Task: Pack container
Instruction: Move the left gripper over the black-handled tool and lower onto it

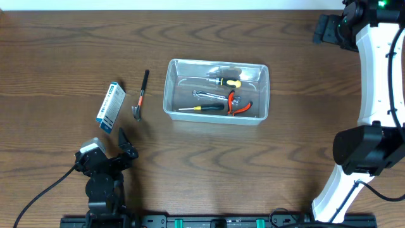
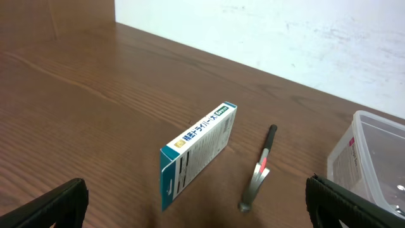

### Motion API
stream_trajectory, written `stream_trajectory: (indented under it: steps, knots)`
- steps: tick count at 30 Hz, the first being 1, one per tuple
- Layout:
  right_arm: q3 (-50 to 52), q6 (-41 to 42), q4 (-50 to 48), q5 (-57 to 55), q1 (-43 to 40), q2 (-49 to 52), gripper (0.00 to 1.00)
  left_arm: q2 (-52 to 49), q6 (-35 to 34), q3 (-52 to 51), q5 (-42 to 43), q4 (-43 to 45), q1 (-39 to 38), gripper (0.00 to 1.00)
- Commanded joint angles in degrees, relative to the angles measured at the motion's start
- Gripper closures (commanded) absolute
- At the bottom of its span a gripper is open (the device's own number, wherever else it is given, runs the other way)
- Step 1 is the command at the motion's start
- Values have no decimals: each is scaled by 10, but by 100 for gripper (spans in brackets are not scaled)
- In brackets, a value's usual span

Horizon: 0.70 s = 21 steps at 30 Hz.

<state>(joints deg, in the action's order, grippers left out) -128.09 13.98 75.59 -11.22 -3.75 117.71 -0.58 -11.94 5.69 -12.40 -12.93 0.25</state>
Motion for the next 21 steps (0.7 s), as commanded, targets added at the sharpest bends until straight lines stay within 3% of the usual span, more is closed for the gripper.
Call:
stream_trajectory:
  steps: [1, 5, 10, 16, 21]
  knots:
    - [-3, -8, 1, -1, 1, -4, 1, 3, 0, -14, 12, 8, -2, 2]
    - [-3, -8, 1, -1, 1, -4, 1, 3, 1, -9, 101, 19, -2, 2]
    - [-3, -8, 1, -1, 1, -4, 1, -58, 47, 77, 107, -8, -2, 2]
    - [-3, -8, 1, -1, 1, -4, 1, -308, 89, 314, 99, -115, -2, 2]
    - [-3, -8, 1, -1, 1, -4, 1, -572, 101, 589, 99, -328, -2, 2]
